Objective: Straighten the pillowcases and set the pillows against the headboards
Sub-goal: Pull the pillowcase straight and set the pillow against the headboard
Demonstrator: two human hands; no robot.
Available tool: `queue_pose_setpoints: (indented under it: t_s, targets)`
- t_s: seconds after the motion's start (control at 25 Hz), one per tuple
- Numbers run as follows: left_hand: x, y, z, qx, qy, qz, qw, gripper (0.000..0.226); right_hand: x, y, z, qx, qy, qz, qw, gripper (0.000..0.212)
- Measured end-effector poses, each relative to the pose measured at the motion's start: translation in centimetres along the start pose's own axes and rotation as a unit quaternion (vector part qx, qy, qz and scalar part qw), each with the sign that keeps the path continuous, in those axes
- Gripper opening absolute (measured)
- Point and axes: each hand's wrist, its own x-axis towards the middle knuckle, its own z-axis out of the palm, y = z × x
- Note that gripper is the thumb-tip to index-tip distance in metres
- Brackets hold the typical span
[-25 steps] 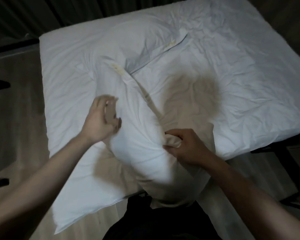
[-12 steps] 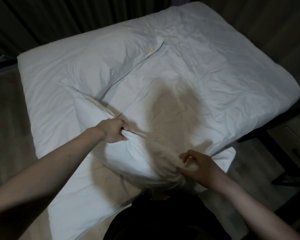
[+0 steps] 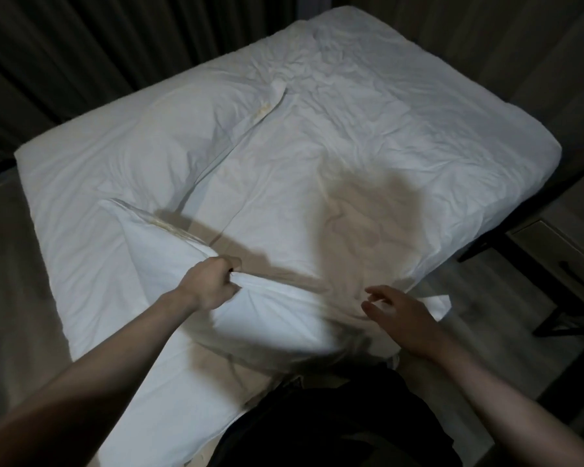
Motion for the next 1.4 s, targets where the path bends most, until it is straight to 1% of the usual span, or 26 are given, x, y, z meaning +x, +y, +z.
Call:
queue_pose_setpoints:
  t_s: [0.08,0.12,0.24,0.32,0.44,0.52,0.6,0.64,0.68,0.72,0.76,0.8,0.84,0.92,1.04,1.24,1.32,1.36,1.4]
  targets:
    - [0.7,2.1,0.1,-0.02,0.006,0.007,1.0,0.016,0.4,1.8,-0.7,0.014,-0.002,0.015,1.0,0.053]
    - [1.0,3.3,0.0,-0.03,0.014,0.011,0.999,0.016,0.5,2.7,-1.2,0.015,-0.009,0.019,1.0,0.045]
    - [2.2,8.8,-0.3,-0.04,0.036,0.043,0.998,0.025,0.7,6.0,-4.0,0.011,-0.02,0.011,1.0,0.042]
    - [3.0,13.1,-0.6,-0.039,0.049,0.065,0.996,0.031,0.9,8.0,-6.6,0.034,-0.015,-0.001,0.999,0.04]
    - [4.5,19.3,-1.0,-0.045,0.08,0.077,0.993,0.02,1.1,10.9,-11.4,0.078,-0.006,-0.018,0.997,0.031]
    - [5.4,23.4,-1.8,-0.053,0.098,0.086,0.99,0.015,1.7,12.6,-14.7,0.073,0.002,-0.036,0.997,0.038]
    - [6.5,27.1,-2.8,-0.063,0.11,0.1,0.987,0.024,2.2,14.1,-17.9,0.052,0.009,-0.055,0.997,0.042]
    - [7.4,28.9,-3.3,-0.062,0.115,0.109,0.985,0.028,2.7,14.7,-19.7,0.04,0.016,-0.062,0.997,0.038]
    - [8.4,30.2,-3.6,-0.061,0.118,0.115,0.984,0.027,3.2,15.2,-21.3,0.028,0.029,-0.07,0.997,0.03]
    - [9.4,31.4,-4.0,-0.06,0.121,0.12,0.984,0.022,3.7,15.5,-22.9,0.02,0.05,-0.082,0.995,0.021]
    - [10.6,32.4,-4.2,-0.062,0.123,0.127,0.982,0.018,4.3,15.8,-24.4,0.018,0.078,-0.09,0.993,0.018]
    - [11.8,33.4,-4.3,-0.063,0.122,0.133,0.981,0.017,4.8,16.2,-25.7,0.022,0.11,-0.092,0.99,0.021]
    - [13.2,34.5,-4.4,-0.061,0.119,0.14,0.981,0.02,5.5,16.6,-27.1,0.026,0.139,-0.085,0.986,0.022]
    - [15.9,36.5,-4.6,-0.052,0.119,0.159,0.979,0.034,6.7,17.2,-29.9,0.025,0.174,-0.06,0.983,0.022]
    - [20.5,39.4,-5.5,-0.074,0.135,0.183,0.971,0.044,8.4,18.0,-34.2,0.027,0.185,-0.043,0.981,0.024]
    - [27.7,43.0,-7.2,-0.12,0.154,0.196,0.961,0.042,11.4,17.5,-39.7,0.024,0.231,-0.085,0.969,0.033]
    - [29.9,43.5,-7.7,-0.134,0.152,0.206,0.958,0.044,12.7,17.6,-40.8,0.02,0.237,-0.089,0.967,0.03]
    - [30.9,43.5,-8.0,-0.141,0.148,0.207,0.957,0.044,13.4,17.6,-41.3,0.021,0.236,-0.087,0.968,0.032]
    - [31.8,43.5,-8.3,-0.148,0.142,0.209,0.956,0.044,14.1,17.6,-41.7,0.021,0.237,-0.081,0.968,0.042]
